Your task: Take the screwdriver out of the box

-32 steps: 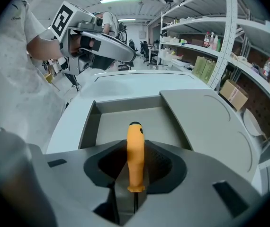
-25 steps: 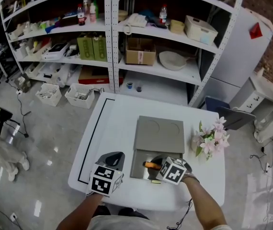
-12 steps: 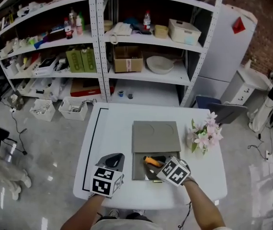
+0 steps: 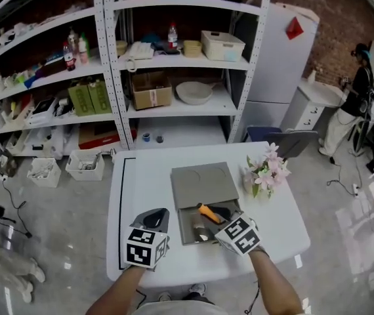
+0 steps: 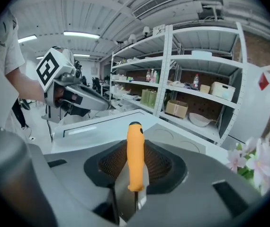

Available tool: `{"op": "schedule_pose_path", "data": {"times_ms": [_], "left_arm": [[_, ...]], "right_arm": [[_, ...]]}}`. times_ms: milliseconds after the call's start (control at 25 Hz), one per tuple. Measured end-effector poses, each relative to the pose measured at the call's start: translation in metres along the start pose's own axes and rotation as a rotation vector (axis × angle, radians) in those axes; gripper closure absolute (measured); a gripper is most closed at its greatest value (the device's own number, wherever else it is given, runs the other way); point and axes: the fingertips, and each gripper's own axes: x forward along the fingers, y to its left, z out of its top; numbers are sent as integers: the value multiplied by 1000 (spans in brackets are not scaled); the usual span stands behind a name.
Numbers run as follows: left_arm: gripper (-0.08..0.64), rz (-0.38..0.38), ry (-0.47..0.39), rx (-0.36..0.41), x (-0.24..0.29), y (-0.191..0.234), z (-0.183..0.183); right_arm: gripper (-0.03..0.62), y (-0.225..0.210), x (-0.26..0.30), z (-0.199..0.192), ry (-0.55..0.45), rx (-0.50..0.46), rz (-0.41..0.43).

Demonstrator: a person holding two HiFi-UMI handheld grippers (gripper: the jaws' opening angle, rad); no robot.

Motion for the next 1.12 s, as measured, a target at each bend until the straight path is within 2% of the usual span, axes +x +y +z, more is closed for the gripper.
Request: {"op": "schedule_pose_path", "data": {"times_ms": [680, 880, 1120], "left_arm": [[554, -165, -26, 98, -18, -45, 3], [554, -196, -34, 115, -28, -58, -3], [554, -219, -30, 133, -38, -65, -13]], "right_arm": [[477, 8, -106, 15, -220, 279, -395], [477, 24, -129, 13, -259, 329, -465], [477, 41, -133, 8, -276, 381, -494]]}}
